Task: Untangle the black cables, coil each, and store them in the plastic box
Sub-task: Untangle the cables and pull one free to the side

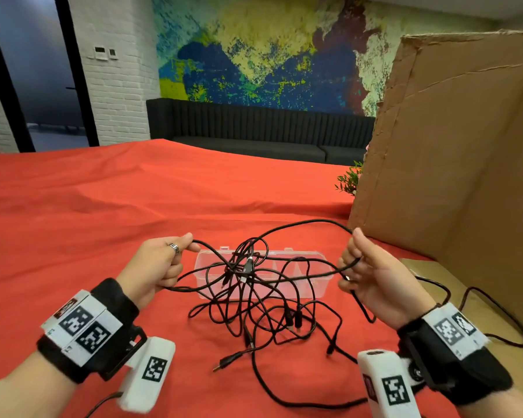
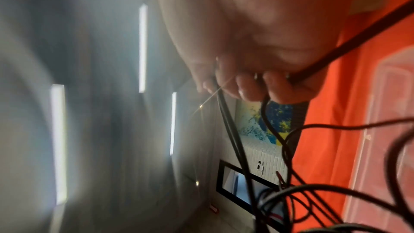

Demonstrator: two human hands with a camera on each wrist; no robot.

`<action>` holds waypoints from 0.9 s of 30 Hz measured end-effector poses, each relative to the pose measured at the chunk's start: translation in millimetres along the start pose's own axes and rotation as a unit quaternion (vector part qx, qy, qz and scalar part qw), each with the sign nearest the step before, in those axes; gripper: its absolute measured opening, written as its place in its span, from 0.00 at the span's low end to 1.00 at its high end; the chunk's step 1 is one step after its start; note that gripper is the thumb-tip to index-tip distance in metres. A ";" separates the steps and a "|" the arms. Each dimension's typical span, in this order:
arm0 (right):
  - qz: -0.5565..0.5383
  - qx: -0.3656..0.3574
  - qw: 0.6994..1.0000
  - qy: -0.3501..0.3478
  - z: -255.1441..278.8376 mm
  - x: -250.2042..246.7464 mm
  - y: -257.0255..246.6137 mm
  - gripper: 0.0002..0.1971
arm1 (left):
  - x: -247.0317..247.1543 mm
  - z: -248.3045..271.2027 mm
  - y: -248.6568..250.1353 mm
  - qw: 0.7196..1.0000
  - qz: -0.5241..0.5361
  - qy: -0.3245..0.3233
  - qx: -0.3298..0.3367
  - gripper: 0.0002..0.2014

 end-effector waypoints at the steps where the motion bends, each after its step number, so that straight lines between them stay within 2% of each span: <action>1: -0.008 -0.021 1.000 0.014 0.0 -2.0 -2.1 0.17 | 0.7 -0.5 -0.6 1.000 0.008 -0.002 -0.003 0.13; 5: -0.028 -0.094 0.994 0.052 -1.0 -9.2 -9.6 0.14 | 4.2 -0.4 0.5 0.999 0.033 -0.015 -0.015 0.13; 9: -0.029 -0.114 0.992 0.051 0.1 -9.5 -12.6 0.12 | 6.7 2.8 1.4 0.999 0.022 -0.023 -0.022 0.12; 11: -0.008 -0.105 0.994 0.032 -0.7 -9.5 -15.7 0.11 | 10.6 4.4 0.6 0.999 0.023 -0.033 -0.021 0.12; 14: 0.024 -0.064 0.996 -0.048 2.1 1.3 -14.7 0.10 | 22.3 7.1 0.7 0.997 0.030 -0.062 -0.018 0.13; 16: 0.059 -0.041 0.991 -0.112 8.0 15.1 -6.7 0.15 | 32.0 9.0 2.4 0.995 0.049 -0.087 -0.020 0.14; 18: 0.162 -0.037 0.974 -0.156 14.4 26.7 6.0 0.25 | 42.4 9.4 4.3 0.992 0.062 -0.110 -0.021 0.15; 19: 0.212 -0.047 0.961 -0.172 15.8 30.3 11.4 0.32 | 47.0 9.0 4.5 0.991 0.063 -0.119 -0.020 0.15; 20: 0.237 -0.066 0.953 -0.178 15.8 33.0 12.6 0.34 | 50.9 8.2 3.8 0.990 0.060 -0.125 -0.019 0.15; 22: 0.197 -0.113 0.961 -0.158 11.8 35.5 4.6 0.23 | 52.0 5.0 1.0 0.992 0.047 -0.119 -0.016 0.14; 23: 0.152 -0.135 0.971 -0.126 8.2 32.6 -3.8 0.18 | 48.5 2.6 -0.6 0.993 0.042 -0.106 -0.016 0.13; 25: 0.057 -0.155 0.985 -0.043 1.2 19.8 -19.8 0.14 | 36.6 -3.0 -4.6 0.996 0.047 -0.070 -0.024 0.12; 27: -0.012 -0.168 0.986 0.006 -3.3 8.9 -32.1 0.10 | 25.2 -7.9 -10.2 0.996 0.061 -0.045 -0.038 0.12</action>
Point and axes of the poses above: each hand's wrist, its own z-axis away from the middle knuckle, its own x-axis out of the palm, y = z × x, the point moved 8 cm from there along -z, towards the middle knuckle, and after that the axes turned 13 degrees about -x, right-handed, at the moved point
